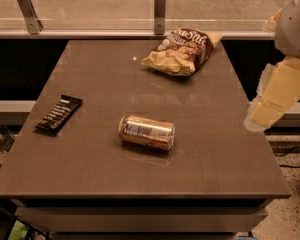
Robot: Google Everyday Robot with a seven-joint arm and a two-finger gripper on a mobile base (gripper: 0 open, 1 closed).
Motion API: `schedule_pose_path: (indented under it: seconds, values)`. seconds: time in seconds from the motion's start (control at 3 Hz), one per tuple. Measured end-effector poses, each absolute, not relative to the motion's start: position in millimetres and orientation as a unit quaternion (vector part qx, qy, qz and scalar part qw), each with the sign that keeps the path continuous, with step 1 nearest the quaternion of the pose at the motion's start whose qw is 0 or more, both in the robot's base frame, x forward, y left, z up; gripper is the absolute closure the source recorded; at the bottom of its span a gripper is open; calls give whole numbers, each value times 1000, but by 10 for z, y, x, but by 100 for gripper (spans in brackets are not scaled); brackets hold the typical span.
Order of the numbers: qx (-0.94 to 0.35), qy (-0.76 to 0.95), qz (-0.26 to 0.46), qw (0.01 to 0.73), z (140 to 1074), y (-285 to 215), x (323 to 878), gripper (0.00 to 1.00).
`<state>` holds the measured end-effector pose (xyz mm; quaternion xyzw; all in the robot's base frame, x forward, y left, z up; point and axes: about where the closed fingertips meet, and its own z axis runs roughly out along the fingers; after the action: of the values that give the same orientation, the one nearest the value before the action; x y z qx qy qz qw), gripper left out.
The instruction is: Place orange can upright
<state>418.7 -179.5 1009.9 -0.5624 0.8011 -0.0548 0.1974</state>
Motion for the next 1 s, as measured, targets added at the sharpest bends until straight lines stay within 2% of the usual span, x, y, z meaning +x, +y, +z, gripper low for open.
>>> schedule_pose_path:
  seconds: [1.0]
  values:
    - [-568, 802, -40, 178, 9950, -1298, 4331, 0]
